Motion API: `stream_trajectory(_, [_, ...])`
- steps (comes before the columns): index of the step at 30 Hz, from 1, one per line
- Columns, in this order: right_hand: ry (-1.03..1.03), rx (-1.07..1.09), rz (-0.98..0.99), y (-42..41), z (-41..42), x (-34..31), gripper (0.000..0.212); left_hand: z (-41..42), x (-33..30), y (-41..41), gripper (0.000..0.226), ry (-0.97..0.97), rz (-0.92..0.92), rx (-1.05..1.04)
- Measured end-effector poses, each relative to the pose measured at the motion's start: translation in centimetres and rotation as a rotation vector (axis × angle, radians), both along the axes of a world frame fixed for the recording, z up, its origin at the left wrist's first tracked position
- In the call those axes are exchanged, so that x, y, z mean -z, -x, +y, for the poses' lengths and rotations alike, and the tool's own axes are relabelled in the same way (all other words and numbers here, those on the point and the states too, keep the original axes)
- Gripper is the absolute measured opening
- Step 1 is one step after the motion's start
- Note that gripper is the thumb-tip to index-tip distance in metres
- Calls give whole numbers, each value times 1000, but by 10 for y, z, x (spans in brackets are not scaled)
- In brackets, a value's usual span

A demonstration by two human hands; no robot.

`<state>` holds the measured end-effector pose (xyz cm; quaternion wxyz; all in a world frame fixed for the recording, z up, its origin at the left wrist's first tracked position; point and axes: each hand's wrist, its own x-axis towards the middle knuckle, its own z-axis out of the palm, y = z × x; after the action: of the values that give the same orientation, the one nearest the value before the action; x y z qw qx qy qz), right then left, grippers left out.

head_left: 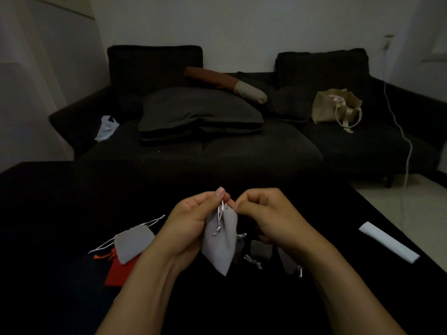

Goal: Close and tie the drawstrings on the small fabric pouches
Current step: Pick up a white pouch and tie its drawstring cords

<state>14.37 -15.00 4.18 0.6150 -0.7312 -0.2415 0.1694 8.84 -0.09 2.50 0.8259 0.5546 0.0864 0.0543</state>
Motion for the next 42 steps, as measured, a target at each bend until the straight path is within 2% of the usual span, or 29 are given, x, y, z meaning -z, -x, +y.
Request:
stream_trajectory(5, [-42, 59, 3, -3, -3, -3, 15, 4, -1, 2, 17, 83, 52, 40])
stream_trajectory(12, [198, -60, -178, -5, -7, 1, 20, 6, -2, 5, 17, 151, -15, 46])
stream_trajectory(17, [246, -28, -257, -4, -7, 2, 23, 9, 1, 0, 16, 46, 10, 48])
stream_trajectory(19, [133, 6, -214, 0, -3, 1, 26, 12, 3, -1, 15, 5, 10, -4])
stream_trajectory(23, [-290, 9, 203, 6, 7, -1, 24, 13, 3, -1, 22, -19, -62, -40])
stream_trajectory(27, [-500, -31, 418, 9, 9, -4, 10, 11, 4, 0, 24, 157, -71, -26])
stream_trajectory(30, [-679, -37, 565, 10, 7, -6, 22, 8, 2, 0, 42, 198, -70, 19])
stream_trajectory(32, [-713, -86, 544, 12, 6, -7, 18, 6, 1, 3, 49, 272, -72, 73])
stream_trajectory(36, [-646, -109, 445, 11, 9, -4, 18, 6, -2, 6, 34, 439, -124, 119])
stream_trajectory(42, [-667, -129, 437, 8, 10, 3, 20, 2, -2, 4, 20, 277, -120, 86])
